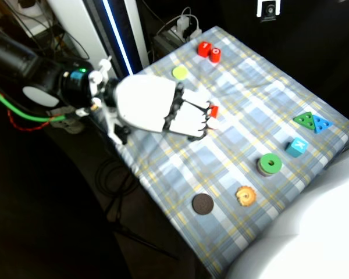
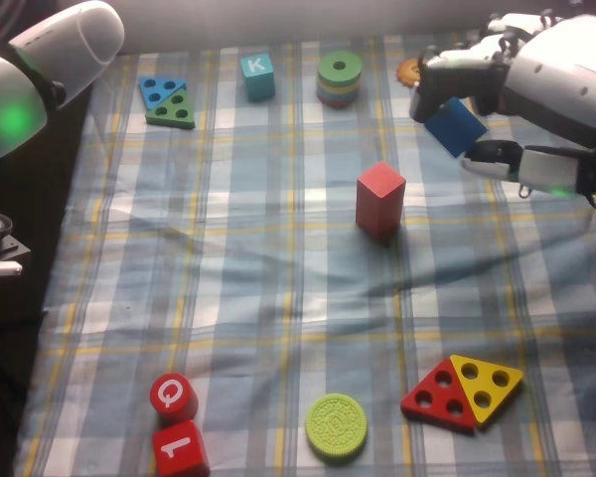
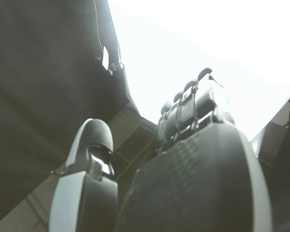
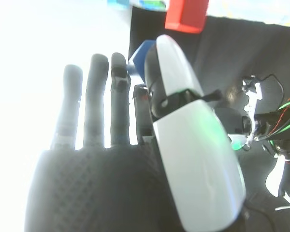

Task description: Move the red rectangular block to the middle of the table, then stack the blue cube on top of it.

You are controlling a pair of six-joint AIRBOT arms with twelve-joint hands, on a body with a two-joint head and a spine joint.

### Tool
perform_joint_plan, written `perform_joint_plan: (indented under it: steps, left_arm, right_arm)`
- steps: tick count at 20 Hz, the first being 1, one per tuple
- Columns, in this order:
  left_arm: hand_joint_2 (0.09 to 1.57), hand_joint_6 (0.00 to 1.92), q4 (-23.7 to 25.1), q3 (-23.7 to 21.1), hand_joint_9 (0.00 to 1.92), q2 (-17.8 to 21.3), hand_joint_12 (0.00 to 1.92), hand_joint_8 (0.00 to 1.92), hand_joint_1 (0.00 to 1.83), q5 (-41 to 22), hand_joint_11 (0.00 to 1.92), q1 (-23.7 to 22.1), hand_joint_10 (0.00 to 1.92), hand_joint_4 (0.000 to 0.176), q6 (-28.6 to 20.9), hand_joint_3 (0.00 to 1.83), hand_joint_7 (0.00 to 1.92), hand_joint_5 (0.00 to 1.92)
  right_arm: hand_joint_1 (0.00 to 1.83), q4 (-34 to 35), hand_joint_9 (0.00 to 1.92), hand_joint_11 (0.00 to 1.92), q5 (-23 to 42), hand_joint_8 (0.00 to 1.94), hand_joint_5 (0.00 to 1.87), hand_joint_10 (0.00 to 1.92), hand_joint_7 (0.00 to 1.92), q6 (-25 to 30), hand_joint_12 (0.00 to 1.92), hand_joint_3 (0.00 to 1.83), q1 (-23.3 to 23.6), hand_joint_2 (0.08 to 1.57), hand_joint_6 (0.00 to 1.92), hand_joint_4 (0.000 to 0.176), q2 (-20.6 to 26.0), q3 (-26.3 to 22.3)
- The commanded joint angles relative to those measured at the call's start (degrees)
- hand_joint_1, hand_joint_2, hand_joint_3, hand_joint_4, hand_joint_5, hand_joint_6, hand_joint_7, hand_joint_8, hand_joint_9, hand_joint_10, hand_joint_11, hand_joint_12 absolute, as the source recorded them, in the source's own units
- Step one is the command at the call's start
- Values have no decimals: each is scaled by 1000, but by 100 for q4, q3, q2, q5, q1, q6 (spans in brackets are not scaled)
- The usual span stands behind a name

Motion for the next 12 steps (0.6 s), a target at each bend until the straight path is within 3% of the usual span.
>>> perform_joint_plan:
  steps: [1,2,4,5,6,7,8,9,10,11,12]
  left_arm:
    - [1350,0,56,1,0,37,0,0,532,-705,0,-33,0,19,-51,5,0,0]
    - [1351,0,52,3,0,35,0,0,532,-705,0,-33,0,17,-52,5,0,0]
    - [1344,0,39,10,0,31,0,0,535,-705,0,-31,0,29,-56,1,0,0]
    - [1344,0,35,13,0,28,0,0,535,-705,0,-29,0,29,-58,1,0,0]
    - [1347,0,31,14,0,25,0,0,538,-705,0,-28,0,31,-60,3,0,0]
    - [1348,0,23,15,0,25,0,0,529,-705,0,-24,0,27,-65,3,0,0]
    - [1348,0,16,18,0,21,0,0,528,-705,0,-21,0,27,-70,2,0,0]
    - [1353,0,10,21,0,18,0,0,532,-705,0,-17,0,29,-74,4,0,0]
    - [1353,0,2,24,0,18,0,0,532,-705,0,-9,0,29,-79,4,0,0]
    - [1348,0,-6,28,0,16,0,0,542,-704,0,-5,0,38,-81,1,0,0]
    - [1350,0,-8,32,0,10,0,0,546,-704,0,-3,0,35,-89,2,0,0]
  right_arm:
    - [1159,-70,701,631,673,1554,658,1558,754,41,1895,1,128,1272,1297,0,-38,25]
    - [1167,-130,803,820,661,1551,611,1525,772,85,1822,1,173,1282,1349,0,-66,44]
    - [1161,-346,983,1093,623,1550,587,1474,775,333,1663,1,268,1292,1418,0,-182,147]
    - [1161,-429,983,1093,607,1550,587,1474,775,417,1663,1,301,1292,1418,0,-239,191]
    - [1178,-477,1039,1120,578,1631,578,1592,764,443,1741,2,333,1299,1377,0,-282,212]
    - [1192,-524,1059,1100,545,1668,623,1731,756,444,1844,0,372,1288,1280,0,-320,224]
    - [1205,-579,1008,975,516,1599,667,1733,796,455,1870,0,407,1265,1255,0,-363,236]
    - [1178,-653,928,871,486,1591,610,1729,778,491,1877,0,442,1282,1398,0,-406,255]
    - [1178,-762,928,871,444,1591,610,1729,778,560,1877,0,482,1282,1398,0,-473,292]
    - [1337,-852,864,809,391,1452,535,1510,728,611,1774,0,527,1251,1413,0,-534,321]
    - [1442,-917,839,730,352,1420,266,1467,654,612,1726,0,559,1217,1273,0,-565,323]
